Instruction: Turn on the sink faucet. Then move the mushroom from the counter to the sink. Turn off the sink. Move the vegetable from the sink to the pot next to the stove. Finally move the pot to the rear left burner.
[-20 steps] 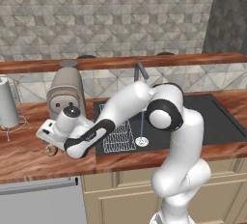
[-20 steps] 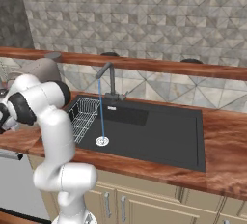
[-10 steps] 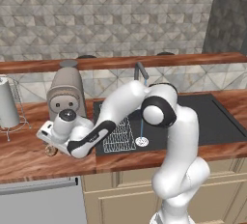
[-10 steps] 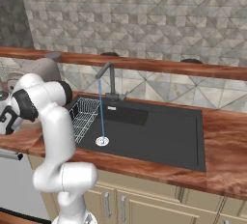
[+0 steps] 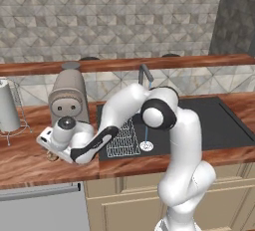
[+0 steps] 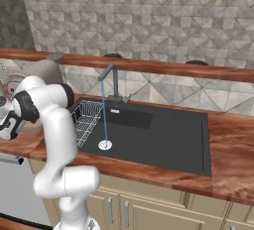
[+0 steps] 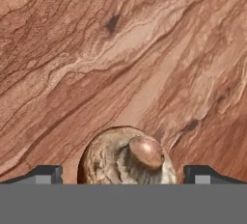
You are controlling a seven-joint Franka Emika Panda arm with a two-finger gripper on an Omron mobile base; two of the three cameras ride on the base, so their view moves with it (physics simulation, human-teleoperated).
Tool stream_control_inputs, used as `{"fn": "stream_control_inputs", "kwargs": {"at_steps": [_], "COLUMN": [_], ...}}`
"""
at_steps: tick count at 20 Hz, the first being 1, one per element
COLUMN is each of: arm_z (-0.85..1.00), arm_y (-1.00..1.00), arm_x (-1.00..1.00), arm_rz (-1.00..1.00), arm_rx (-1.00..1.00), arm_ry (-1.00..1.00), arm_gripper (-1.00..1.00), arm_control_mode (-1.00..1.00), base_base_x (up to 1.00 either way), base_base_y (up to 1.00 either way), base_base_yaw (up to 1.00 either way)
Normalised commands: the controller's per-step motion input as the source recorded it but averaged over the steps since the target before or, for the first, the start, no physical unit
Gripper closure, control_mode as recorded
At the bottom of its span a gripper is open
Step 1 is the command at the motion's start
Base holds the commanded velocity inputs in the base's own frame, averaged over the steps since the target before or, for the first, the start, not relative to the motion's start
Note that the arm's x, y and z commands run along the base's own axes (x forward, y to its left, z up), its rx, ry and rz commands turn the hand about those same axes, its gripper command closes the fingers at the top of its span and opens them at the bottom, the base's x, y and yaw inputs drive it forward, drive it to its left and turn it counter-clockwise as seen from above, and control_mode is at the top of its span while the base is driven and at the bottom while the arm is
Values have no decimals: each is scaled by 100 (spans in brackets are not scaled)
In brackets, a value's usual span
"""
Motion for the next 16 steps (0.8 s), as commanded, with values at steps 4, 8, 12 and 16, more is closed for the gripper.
{"fn": "stream_control_inputs", "kwargs": {"at_steps": [4, 8, 12, 16], "arm_z": [-5, -14, -19, -14], "arm_y": [17, 17, 9, 0], "arm_x": [8, 15, 21, 16], "arm_rz": [-2, -2, -1, 0], "arm_rx": [0, 0, 0, 0], "arm_ry": [0, 0, 0, 0], "arm_gripper": [-100, 100, 100, 100], "arm_control_mode": [-100, -100, -100, -100], "base_base_x": [0, 0, 0, 0], "base_base_y": [0, 0, 0, 0], "base_base_yaw": [0, 0, 0, 0]}}
